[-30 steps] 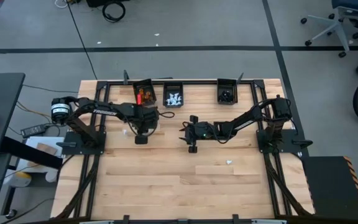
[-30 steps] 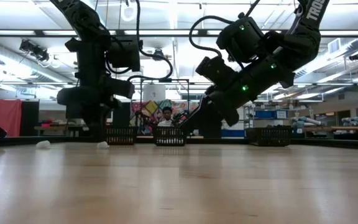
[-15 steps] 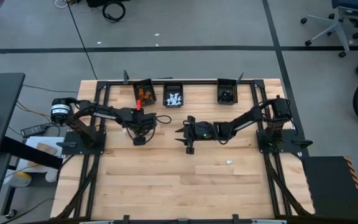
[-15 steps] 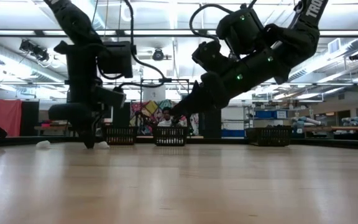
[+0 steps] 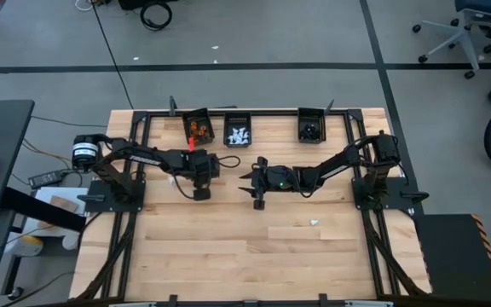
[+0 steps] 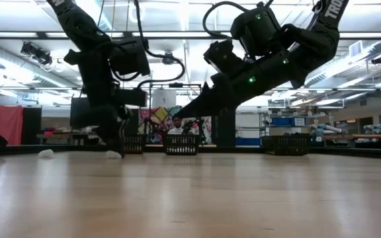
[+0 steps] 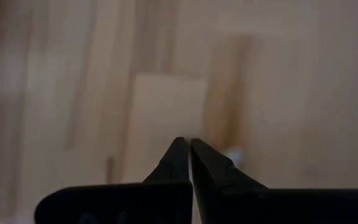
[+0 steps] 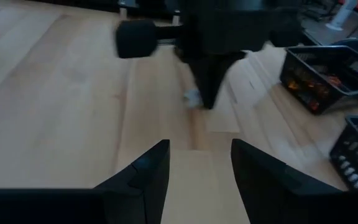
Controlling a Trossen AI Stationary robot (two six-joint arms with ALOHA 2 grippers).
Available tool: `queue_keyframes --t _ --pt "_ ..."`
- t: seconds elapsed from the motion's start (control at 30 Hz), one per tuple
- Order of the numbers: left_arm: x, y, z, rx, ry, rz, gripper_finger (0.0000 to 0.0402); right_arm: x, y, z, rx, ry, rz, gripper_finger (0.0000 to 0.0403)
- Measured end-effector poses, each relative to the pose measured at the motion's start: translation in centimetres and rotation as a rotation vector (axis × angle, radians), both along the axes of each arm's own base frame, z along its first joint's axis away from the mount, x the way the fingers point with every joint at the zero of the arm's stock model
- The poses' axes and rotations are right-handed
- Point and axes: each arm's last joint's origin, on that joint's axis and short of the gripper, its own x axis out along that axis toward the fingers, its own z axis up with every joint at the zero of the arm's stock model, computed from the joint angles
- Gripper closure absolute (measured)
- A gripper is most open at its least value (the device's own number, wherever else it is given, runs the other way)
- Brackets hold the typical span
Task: Sort Halloween decoration
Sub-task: Put the white ghost toy into the middle black bin
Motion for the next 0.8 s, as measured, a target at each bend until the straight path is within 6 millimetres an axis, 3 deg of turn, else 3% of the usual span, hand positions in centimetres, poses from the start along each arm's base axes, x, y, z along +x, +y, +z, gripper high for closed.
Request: queue_keyframes --t 0.23,0.53,0.8 --pt "0.7 -1.2 0.3 -0.049 -0.071 -0.074 0.0401 0.0 -0.2 0.0 -0.021 -0.002 -0.07 0.0227" --pt "-0.4 -1.2 2.6 0.198 -0.05 0.07 0.0401 0.0 -0.5 0.1 0.032 -0.02 -0.071 0.0227" --pt "-1.3 -0.7 0.9 0.099 0.097 0.161 0.0402 0.0 -0.1 0.1 0.034 -0.025 -0.056 0.0227"
